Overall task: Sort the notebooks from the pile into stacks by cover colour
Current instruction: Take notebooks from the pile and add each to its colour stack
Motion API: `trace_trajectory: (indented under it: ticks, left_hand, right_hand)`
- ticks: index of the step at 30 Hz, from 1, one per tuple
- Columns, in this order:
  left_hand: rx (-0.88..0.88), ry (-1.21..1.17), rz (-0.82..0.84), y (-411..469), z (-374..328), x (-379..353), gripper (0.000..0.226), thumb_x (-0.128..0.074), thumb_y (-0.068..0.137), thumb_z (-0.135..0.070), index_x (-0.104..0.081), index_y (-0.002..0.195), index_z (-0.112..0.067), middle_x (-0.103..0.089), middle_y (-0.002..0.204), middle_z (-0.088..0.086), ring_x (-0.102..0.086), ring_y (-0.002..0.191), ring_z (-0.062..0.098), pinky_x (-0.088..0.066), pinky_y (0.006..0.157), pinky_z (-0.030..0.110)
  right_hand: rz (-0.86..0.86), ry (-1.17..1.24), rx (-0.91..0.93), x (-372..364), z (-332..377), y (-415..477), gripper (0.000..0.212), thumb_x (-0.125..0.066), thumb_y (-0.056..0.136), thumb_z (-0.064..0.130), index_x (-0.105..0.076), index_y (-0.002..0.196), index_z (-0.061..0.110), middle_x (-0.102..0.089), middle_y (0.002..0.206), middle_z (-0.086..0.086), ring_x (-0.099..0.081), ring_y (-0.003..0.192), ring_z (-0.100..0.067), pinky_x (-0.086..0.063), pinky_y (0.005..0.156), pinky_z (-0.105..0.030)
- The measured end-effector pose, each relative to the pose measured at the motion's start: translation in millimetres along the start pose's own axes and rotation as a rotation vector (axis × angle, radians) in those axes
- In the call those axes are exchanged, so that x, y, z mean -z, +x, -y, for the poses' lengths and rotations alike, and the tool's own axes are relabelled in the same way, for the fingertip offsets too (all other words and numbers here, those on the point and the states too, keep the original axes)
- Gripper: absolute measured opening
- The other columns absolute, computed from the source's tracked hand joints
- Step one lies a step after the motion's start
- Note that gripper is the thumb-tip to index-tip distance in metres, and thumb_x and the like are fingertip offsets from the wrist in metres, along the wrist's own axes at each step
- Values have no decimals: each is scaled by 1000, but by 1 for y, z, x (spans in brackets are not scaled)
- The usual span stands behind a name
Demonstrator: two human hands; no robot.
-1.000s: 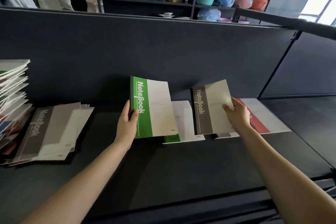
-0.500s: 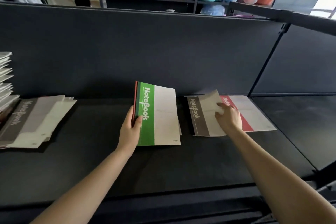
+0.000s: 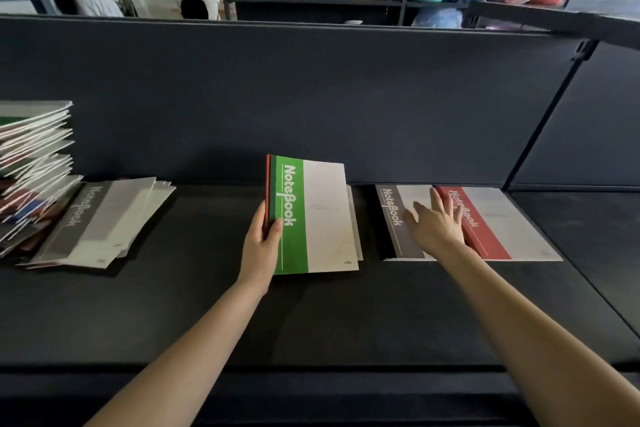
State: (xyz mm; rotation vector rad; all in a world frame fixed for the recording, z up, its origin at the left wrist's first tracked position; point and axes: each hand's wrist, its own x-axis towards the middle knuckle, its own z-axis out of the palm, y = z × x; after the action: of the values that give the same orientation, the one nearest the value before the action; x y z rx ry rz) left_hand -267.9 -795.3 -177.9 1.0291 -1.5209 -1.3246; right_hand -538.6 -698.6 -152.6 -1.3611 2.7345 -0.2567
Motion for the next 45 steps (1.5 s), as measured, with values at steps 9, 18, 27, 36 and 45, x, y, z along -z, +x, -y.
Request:
trace_trajectory:
  ticks: [9,18,27,36,45]
  left_hand:
    - [-96,-125,-74,2,-21,19,49,-51,98,-27,-37,145,-28,-54,134,-9,-54,119,7,-46,99,32]
    - [-110,-33,-138,0,-13,49,47,-50,97,-32,-37,142,-30,-55,129,-10,-54,116,7,-47,97,30]
    - [-83,20,-224,4,-9,79,50,-51,97,-36,-36,144,-28,-54,133,-7,-54,119,12,-45,102,41]
    - [-55,-13,-366,-1,-5,108,47,-49,99,-32,-37,144,-28,-52,126,-8,-52,113,11,-43,87,29]
    - [-43,48,-263,-11,-1,104,50,-51,96,-37,-36,143,-30,-52,127,-10,-52,113,9,-43,91,30]
  right_hand:
    - [140,988,89,9,128,-40,39,-60,87,49,-56,113,21,-65,107,1,-63,98,-19,-53,77,-32]
    - [-7,1038,151,-5,162,-52,40,-63,90,26,-53,129,26,-63,100,13,-58,83,-4,-43,51,-12]
    - [-224,962,4,0,141,-40,44,-65,90,18,-47,129,10,-63,118,-7,-54,93,-16,-36,70,-17]
    - [-82,712,-10,-29,131,-31,69,-53,87,-2,-25,149,14,-58,125,-14,-57,105,-30,-45,78,-28]
    - [-35,598,-20,-40,129,-24,67,-57,89,3,-27,148,18,-36,145,-15,-38,130,-32,-40,96,-36]
